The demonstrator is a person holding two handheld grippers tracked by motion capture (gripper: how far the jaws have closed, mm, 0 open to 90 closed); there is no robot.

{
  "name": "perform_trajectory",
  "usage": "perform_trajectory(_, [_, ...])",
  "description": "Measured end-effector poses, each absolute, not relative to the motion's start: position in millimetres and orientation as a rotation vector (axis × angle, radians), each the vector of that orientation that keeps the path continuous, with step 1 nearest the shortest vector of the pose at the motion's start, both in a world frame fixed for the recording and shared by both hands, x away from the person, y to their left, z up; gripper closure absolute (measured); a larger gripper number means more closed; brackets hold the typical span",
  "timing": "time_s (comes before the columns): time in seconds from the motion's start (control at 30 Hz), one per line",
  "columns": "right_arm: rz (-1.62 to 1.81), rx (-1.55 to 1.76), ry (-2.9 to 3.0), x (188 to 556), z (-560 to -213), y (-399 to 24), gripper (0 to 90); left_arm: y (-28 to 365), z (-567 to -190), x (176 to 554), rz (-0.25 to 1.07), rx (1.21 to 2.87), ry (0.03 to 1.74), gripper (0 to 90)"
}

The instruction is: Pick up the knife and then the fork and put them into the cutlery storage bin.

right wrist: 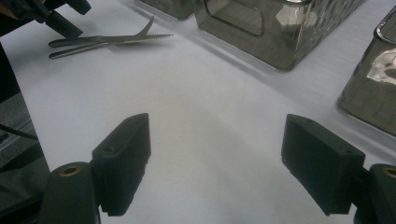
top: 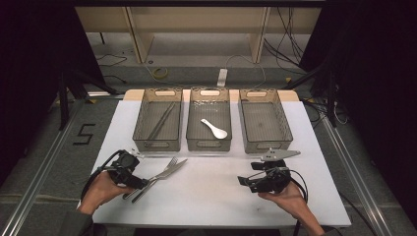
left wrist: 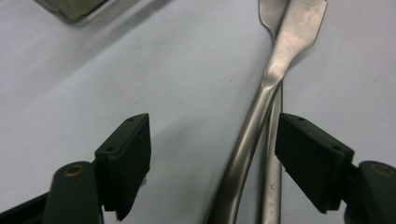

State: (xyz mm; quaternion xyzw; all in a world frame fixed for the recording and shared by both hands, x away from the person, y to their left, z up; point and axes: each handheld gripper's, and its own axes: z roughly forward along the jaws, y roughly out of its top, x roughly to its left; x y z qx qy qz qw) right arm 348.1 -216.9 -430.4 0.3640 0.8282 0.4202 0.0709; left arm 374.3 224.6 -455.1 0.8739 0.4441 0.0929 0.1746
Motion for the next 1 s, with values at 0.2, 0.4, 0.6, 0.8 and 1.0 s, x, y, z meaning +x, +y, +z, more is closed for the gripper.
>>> perform_trajectory(0.2, [1.255, 1.073, 2.511, 348.2, -430.9, -212.7, 24.6, 227.4, -456.7, 372.5, 0.269, 2.492, 1.257, 33.5])
perform_trajectory(0.4, [1.253, 1.063, 2.521, 347.6, -431.0, -212.1, 24.6, 227.8, -458.5, 371.8, 0.265, 2.515, 1.25, 41.0])
perform_trajectory(0.6, [1.241, 1.061, 2.524, 347.1, -430.9, -211.8, 24.7, 225.8, -459.4, 370.6, 0.239, 2.55, 1.216, 46.9])
perform_trajectory(0.8, [1.234, 1.061, 2.529, 347.3, -431.0, -211.1, 24.8, 221.6, -464.4, 369.1, 0.2, 2.604, 1.189, 54.4])
perform_trajectory(1.0, [1.226, 1.054, 2.536, 347.7, -431.6, -210.0, 24.9, 221.0, -464.4, 370.7, 0.172, 2.624, 1.178, 60.0])
